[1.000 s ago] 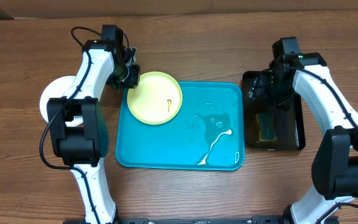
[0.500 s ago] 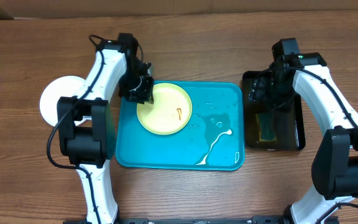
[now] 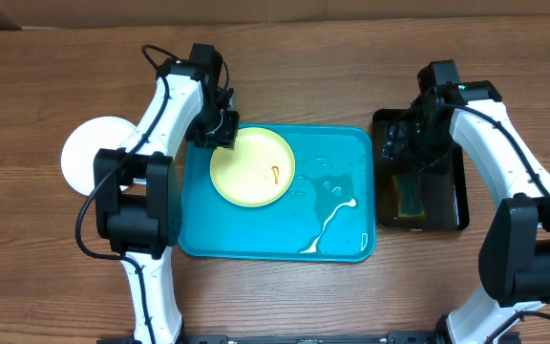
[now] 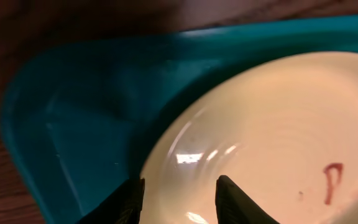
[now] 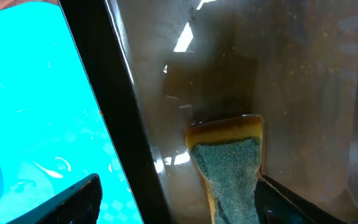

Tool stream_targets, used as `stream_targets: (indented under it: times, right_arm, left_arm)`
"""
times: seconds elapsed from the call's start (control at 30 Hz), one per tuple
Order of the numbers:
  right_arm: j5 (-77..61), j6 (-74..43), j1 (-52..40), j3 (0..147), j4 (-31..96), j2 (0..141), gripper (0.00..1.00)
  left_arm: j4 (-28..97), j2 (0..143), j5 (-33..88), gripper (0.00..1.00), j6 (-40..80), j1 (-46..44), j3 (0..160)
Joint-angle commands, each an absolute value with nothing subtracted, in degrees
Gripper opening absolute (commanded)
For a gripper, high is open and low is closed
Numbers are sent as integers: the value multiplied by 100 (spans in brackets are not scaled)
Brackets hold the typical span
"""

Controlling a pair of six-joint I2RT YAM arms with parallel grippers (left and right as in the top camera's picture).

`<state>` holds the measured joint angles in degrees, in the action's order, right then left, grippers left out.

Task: Clean dirty plates on tray and stack at the side
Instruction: 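Drag the yellow plate rightward onto the tray center with the left gripper, then grasp the sponge and wet it in the black tray with the right gripper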

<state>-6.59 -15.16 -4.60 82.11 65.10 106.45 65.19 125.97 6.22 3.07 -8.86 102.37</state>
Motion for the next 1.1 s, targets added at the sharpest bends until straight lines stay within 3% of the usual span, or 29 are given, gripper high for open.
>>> stream_targets:
  times: [0.0, 0.27, 0.43, 0.57, 0.7, 0.87, 1.07]
  right_arm:
    - [-607, -1474, -480, 8169, 6442, 10551, 80]
    - [-602, -1472, -480, 8169, 6416, 10551, 80]
    - [-561, -1472, -480, 8169, 6416, 10551, 80]
    - [-121, -1472, -480, 8169, 6420, 10551, 81]
    - [-3, -1472, -480, 8169, 6501, 10551, 87]
    - [119, -1457, -480, 8167, 6757, 10551, 87]
    - [143, -1479, -480, 7762, 6678, 10551, 87]
  left_arm:
    - [6484, 12569, -198, 40, 545, -849, 10377]
    - [5990, 12573, 75, 40, 899, -884, 9701]
    - [6187, 12573, 471, 24, 928, -904, 9494]
    - [6643, 12573, 607, 22, 961, -906, 9494]
    - [7148, 12573, 847, 22, 1186, -928, 9494]
    - [7308, 12573, 884, 29, 1240, -991, 9498]
    - [7323, 12573, 884, 30, 1575, -1092, 9498]
